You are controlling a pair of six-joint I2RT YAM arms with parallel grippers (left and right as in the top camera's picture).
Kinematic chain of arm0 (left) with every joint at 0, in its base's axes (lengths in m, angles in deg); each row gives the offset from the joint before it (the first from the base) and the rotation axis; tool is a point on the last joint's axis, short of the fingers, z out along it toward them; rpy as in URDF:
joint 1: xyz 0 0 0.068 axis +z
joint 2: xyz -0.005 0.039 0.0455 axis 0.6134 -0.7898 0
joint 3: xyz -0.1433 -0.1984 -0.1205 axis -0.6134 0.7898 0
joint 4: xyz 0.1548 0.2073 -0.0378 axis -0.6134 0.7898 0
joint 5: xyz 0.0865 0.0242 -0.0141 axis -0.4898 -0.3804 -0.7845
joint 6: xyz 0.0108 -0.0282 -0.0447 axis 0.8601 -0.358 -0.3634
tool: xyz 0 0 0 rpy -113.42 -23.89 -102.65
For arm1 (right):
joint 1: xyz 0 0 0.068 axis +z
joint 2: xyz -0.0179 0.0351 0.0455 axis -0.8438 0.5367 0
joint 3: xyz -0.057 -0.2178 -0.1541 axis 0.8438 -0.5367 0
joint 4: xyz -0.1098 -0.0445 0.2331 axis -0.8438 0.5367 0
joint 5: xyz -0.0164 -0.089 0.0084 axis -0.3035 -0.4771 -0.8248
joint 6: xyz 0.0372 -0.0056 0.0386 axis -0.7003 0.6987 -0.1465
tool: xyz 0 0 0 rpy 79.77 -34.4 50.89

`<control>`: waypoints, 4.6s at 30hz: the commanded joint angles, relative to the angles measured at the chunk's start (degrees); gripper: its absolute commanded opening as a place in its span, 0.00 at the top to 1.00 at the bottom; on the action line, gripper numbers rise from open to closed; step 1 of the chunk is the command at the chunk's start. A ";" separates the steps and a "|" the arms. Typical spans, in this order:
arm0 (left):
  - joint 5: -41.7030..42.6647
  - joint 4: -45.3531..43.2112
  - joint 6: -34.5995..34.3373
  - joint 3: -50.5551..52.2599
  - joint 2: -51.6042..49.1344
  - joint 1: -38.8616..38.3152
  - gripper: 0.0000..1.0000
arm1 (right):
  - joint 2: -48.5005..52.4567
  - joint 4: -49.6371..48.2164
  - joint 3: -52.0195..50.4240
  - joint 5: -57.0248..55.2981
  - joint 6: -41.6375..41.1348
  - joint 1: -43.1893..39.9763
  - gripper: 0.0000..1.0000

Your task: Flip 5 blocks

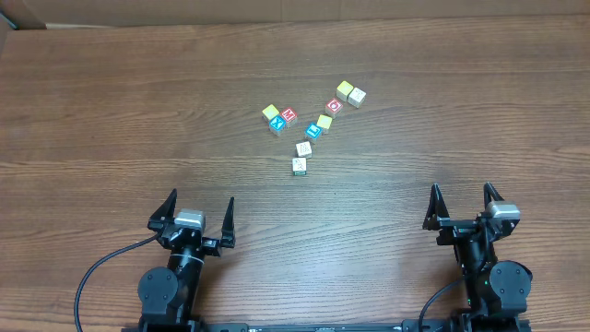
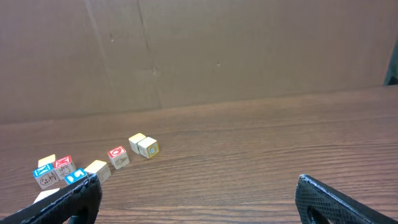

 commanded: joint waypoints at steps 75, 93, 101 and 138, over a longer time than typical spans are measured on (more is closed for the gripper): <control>4.46 0.17 -3.82 -0.04 0.59 0.59 0.00 | -0.61 -9.40 -0.57 7.91 0.22 -0.15 0.00; 16.02 22.43 -6.40 -39.95 -38.29 0.57 0.00 | 28.17 0.50 28.52 40.79 -9.09 -0.13 0.00; 24.59 59.39 -6.40 -77.42 -69.77 0.55 0.00 | 60.52 17.99 56.96 68.54 -22.67 -0.13 0.00; 18.75 71.38 -10.88 -90.53 -95.12 0.57 0.00 | 79.62 50.45 64.26 14.21 -17.49 28.00 0.00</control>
